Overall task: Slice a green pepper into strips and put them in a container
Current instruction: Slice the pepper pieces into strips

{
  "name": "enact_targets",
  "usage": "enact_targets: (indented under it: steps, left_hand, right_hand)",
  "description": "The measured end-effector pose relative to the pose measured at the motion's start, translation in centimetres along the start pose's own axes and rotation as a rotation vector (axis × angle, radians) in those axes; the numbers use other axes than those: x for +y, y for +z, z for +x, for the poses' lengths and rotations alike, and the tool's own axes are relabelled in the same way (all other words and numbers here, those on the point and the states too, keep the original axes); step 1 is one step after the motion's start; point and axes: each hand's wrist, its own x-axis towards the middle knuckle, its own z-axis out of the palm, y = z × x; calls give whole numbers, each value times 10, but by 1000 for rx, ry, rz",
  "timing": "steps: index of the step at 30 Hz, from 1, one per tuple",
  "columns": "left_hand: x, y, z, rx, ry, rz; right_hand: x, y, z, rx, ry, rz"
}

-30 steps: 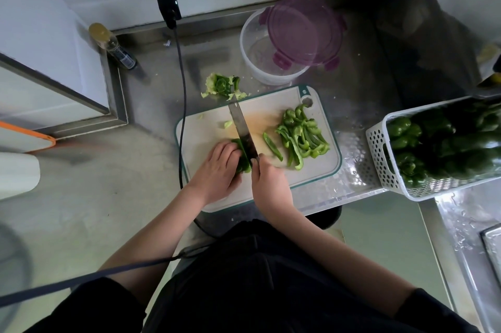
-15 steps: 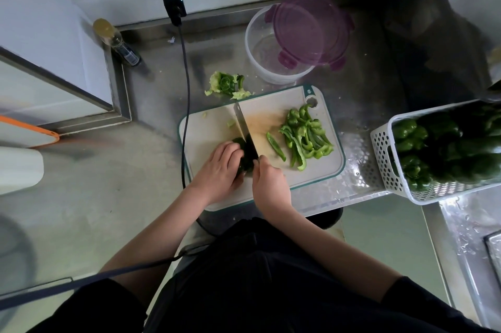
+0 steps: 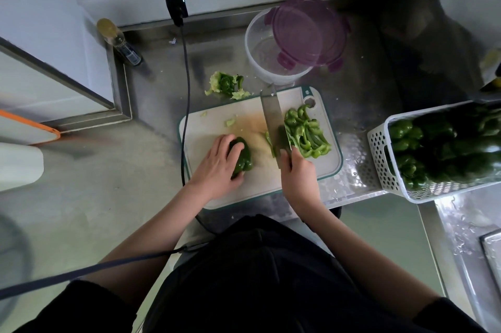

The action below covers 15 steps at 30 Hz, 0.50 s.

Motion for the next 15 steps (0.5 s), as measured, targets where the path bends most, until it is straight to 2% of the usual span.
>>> enact_targets:
  steps: [4,8,12,15]
  left_hand:
    - [6,-9,5,-17,-94,13]
    - [8,-12,4,-8,-204,-12]
    - [11,-11,2,-24,-251,-24]
    - [10,-14,1,74,-208,-82]
  right_hand:
    - [5,1,-6,38,-160,-376]
    - [11,-2,-10,167,-318,-572]
    - [15,0,-10,246,-382,-592]
    - [14,-1,-13,194,-279,-347]
